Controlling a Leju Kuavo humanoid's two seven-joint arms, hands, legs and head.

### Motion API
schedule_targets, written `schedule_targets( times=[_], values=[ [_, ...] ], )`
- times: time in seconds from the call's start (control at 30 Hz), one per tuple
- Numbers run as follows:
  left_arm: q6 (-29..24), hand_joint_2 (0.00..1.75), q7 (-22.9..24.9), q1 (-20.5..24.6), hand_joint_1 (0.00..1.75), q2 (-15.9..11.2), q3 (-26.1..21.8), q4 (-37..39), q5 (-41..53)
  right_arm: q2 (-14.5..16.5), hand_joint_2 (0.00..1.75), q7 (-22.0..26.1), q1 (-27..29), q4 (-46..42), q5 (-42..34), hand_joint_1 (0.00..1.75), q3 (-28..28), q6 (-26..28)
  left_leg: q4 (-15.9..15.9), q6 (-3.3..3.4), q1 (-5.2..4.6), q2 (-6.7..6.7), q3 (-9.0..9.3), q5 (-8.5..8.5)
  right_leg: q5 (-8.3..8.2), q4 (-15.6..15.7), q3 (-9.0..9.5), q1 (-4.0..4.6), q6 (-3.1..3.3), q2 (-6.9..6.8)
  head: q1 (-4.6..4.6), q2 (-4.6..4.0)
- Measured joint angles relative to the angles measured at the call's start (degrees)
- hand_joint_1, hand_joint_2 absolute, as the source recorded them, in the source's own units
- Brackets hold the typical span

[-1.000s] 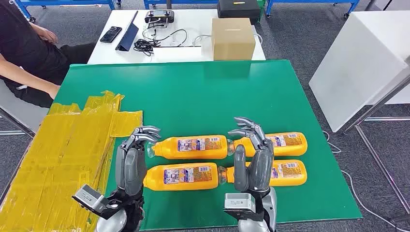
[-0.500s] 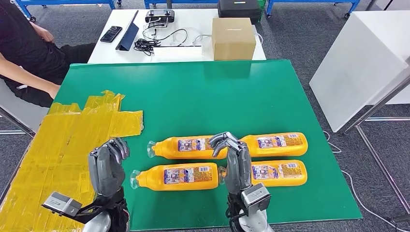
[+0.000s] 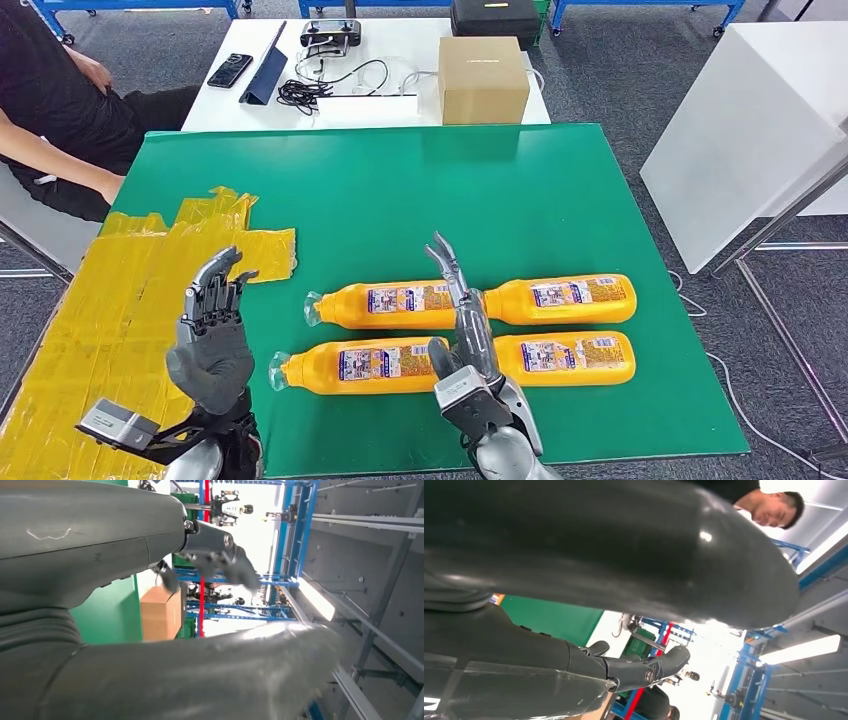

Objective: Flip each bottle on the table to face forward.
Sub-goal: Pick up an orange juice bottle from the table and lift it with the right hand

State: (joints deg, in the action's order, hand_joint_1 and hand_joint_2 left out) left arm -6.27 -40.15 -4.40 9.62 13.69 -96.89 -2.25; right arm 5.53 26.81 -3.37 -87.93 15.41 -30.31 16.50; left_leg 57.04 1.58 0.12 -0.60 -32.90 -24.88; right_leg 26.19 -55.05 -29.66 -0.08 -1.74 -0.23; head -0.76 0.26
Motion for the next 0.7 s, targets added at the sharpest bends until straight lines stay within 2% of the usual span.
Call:
schedule_targets(
  times=[0.3, 0.43, 0.57, 0.7],
  values=[
    [0.0, 0.00, 0.0, -0.3, 0.00, 0.1, -0.5, 0.0, 0.0, 0.0, 0.00, -0.6, -0.2, 1.2, 0.4, 0.00, -0.5, 0.0, 0.0, 0.00, -0.01, 0.00, -0.01, 0.00, 0.00, 0.0, -0.01, -0.01, 0.00, 0.00, -0.01, 0.00],
    [0.0, 0.00, 0.0, -0.3, 0.00, 0.1, -0.6, 0.0, 0.0, 0.0, 1.75, -0.7, -0.4, 1.5, 0.6, 0.00, -0.6, 0.0, 0.0, 0.00, -0.01, 0.00, -0.01, 0.00, 0.00, 0.0, -0.01, -0.01, 0.00, 0.00, 0.00, 0.00],
    [0.0, 0.00, 0.0, -0.4, 0.00, 0.2, -0.8, 0.0, -0.1, 0.0, 1.75, -2.4, -0.5, 1.8, 2.1, 0.00, -0.8, -0.4, 0.0, 0.00, -0.01, 0.01, -0.01, 0.00, 0.00, 0.0, -0.01, 0.00, 0.00, 0.00, 0.01, 0.00],
    [0.8, 0.00, 0.0, -0.7, 0.00, 0.4, -1.7, 0.0, -0.7, -0.7, 1.75, -9.1, -1.8, 2.6, 6.8, 0.00, -2.4, -3.2, 0.0, 0.00, 0.00, 0.03, -0.01, 0.00, 0.00, 0.0, -0.02, 0.00, 0.00, 0.01, 0.01, 0.00]
  ],
)
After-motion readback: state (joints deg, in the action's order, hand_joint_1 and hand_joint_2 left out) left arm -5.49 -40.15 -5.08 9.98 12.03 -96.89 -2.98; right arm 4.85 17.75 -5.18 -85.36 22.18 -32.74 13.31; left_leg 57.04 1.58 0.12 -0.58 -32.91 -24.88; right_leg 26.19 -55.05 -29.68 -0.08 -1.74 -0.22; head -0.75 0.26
